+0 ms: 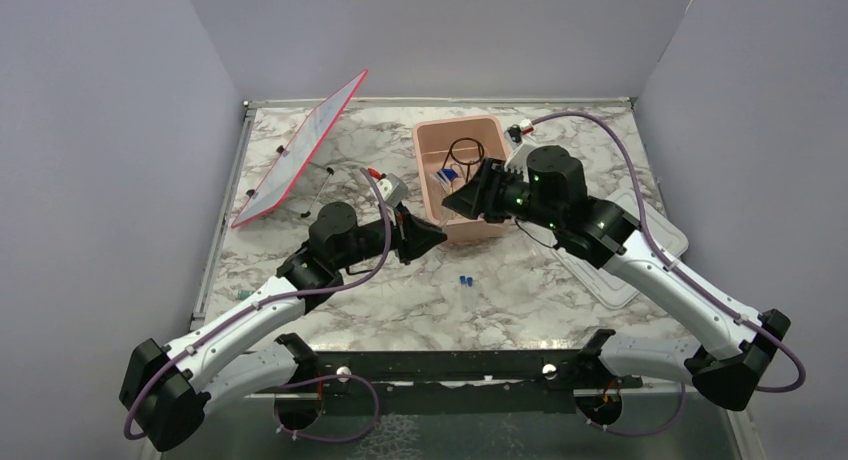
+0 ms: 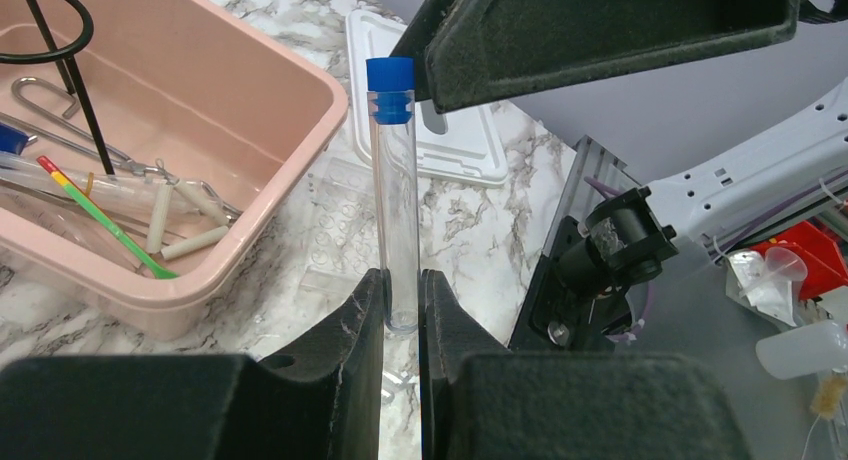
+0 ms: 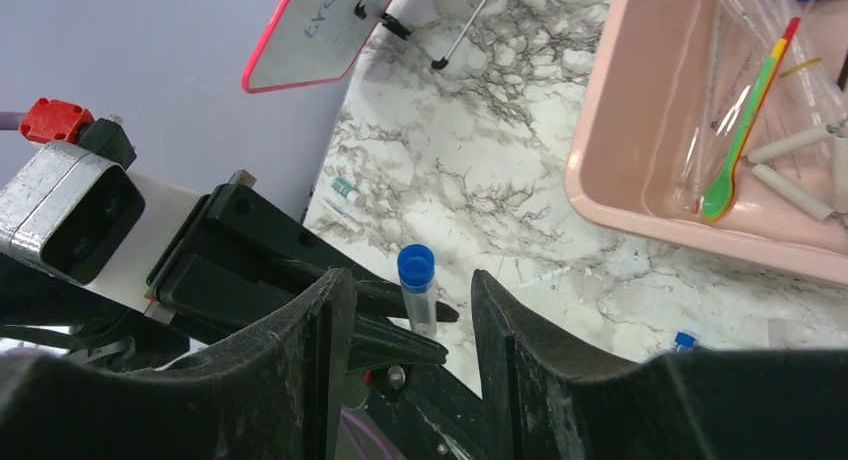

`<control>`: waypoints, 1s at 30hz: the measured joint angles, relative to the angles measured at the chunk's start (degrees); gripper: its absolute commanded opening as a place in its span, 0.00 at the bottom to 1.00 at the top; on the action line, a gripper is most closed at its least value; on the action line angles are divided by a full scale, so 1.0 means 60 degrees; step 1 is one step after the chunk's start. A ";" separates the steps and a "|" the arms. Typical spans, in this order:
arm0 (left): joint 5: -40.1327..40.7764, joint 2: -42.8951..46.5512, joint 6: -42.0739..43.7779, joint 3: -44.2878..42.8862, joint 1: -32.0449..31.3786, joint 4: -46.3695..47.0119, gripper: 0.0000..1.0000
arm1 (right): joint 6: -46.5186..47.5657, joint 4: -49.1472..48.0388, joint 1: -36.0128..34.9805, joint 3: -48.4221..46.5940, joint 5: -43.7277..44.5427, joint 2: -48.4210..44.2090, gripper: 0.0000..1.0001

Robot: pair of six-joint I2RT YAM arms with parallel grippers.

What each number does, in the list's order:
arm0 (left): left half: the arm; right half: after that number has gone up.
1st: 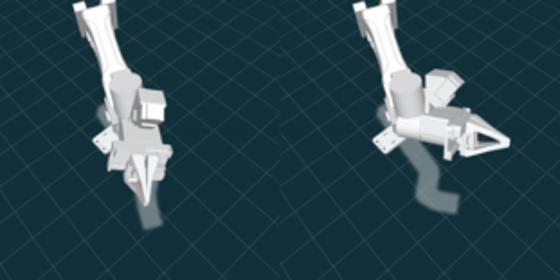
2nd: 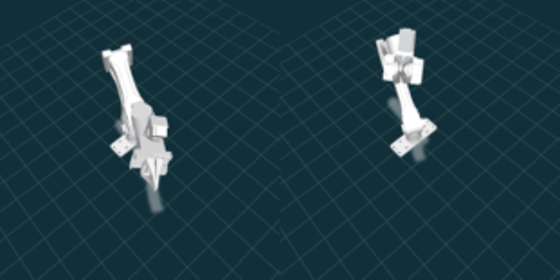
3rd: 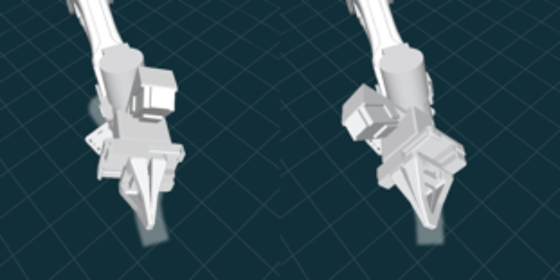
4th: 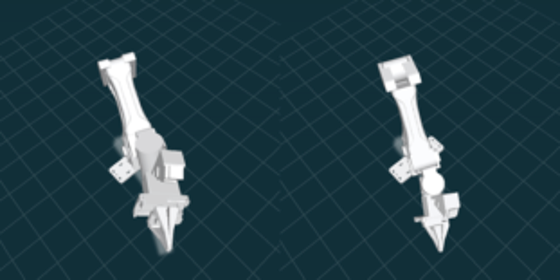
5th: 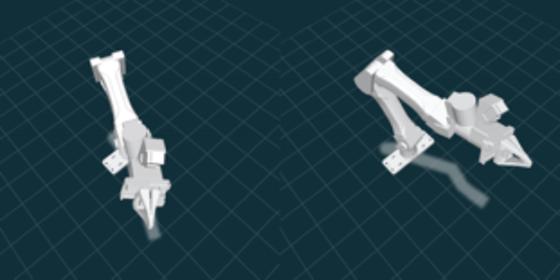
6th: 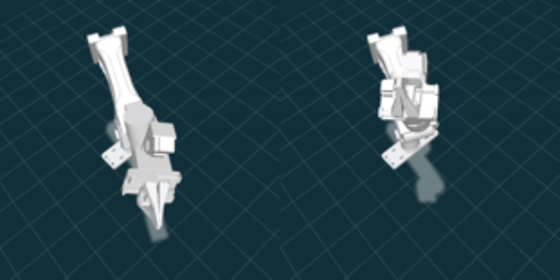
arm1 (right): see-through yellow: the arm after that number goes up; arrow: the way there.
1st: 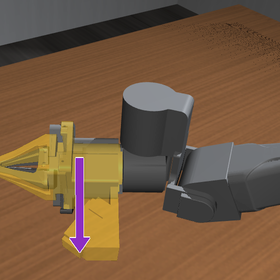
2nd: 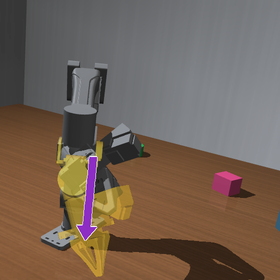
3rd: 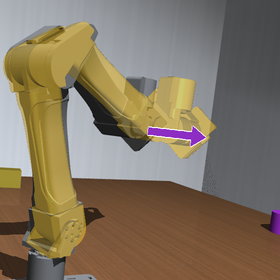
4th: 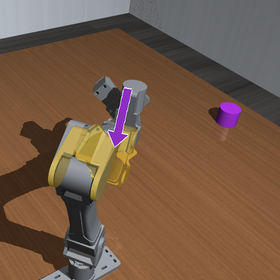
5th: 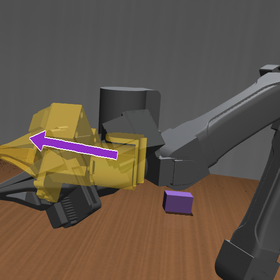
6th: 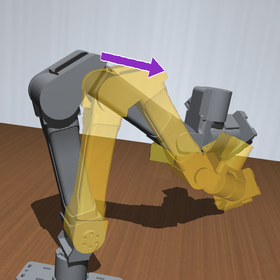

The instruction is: Organize the chemistry lab equipment

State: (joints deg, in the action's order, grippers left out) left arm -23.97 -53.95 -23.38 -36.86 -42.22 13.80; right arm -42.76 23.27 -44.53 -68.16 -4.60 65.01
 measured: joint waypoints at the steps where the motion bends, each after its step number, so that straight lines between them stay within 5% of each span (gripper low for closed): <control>1: 0.0000 0.0000 0.0029 -0.0018 0.0011 -0.0007 0.00 | 0.0036 0.0004 0.0000 -0.0069 -0.0087 0.0087 0.47; 17: -0.0007 -0.0062 0.0248 -0.0044 0.0015 -0.0106 0.00 | 0.0142 0.0080 0.0069 -0.0124 -0.0535 0.0433 0.23; 30: -0.0011 -0.0066 0.0339 -0.0051 0.0015 -0.0324 0.00 | 0.0226 -0.0022 0.0313 0.0018 -0.0874 0.0463 0.31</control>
State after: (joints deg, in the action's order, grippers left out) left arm -24.03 -54.35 -21.34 -37.17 -42.13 11.86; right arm -41.41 23.14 -42.65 -68.05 -9.85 67.79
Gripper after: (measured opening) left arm 0.168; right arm 0.317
